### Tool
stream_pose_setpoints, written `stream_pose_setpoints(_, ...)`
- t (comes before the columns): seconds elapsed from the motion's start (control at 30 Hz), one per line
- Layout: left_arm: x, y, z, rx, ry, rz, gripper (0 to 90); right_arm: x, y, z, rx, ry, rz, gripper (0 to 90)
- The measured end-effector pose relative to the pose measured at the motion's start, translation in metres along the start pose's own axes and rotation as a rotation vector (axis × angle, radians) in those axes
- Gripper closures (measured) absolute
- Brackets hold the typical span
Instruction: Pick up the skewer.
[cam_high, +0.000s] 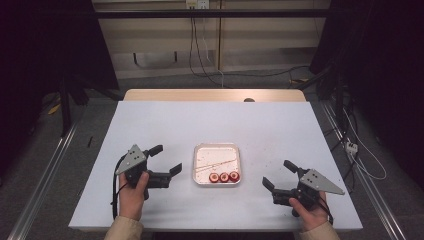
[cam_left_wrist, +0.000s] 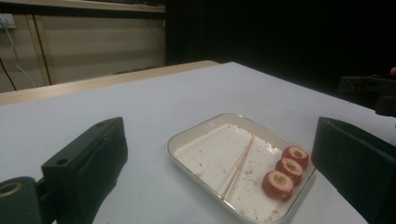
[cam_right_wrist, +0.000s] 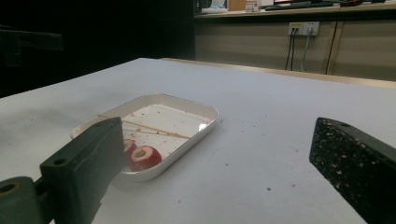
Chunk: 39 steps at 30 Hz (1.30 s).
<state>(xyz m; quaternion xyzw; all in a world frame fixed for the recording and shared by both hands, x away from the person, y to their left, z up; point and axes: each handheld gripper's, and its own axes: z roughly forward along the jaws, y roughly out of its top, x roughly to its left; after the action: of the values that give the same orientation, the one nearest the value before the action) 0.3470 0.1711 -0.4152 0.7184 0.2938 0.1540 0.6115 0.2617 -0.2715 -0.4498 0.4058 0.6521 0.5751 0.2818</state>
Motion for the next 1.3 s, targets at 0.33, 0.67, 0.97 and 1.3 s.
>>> stream_pose_setpoints(0.33, -0.005, 0.005, 0.012, 0.0, -0.027, 0.015, 3.9, 0.002, 0.001, 0.001, -0.004, 0.011, 0.0, 2.8)
stream_pose_setpoints(0.67, -0.009, 0.009, 0.026, 0.023, -0.036, 0.013, 4.2, 0.003, 0.001, 0.002, -0.002, 0.021, -0.002, 2.8)
stream_pose_setpoints(0.97, -0.011, 0.015, 0.042, 0.032, -0.047, 0.014, 4.8, 0.003, 0.001, 0.002, -0.007, 0.023, 0.003, 2.8)
stream_pose_setpoints(1.3, -0.015, 0.019, 0.057, 0.051, -0.07, 0.015, 6.3, 0.002, 0.002, 0.002, -0.013, 0.022, 0.005, 2.8)
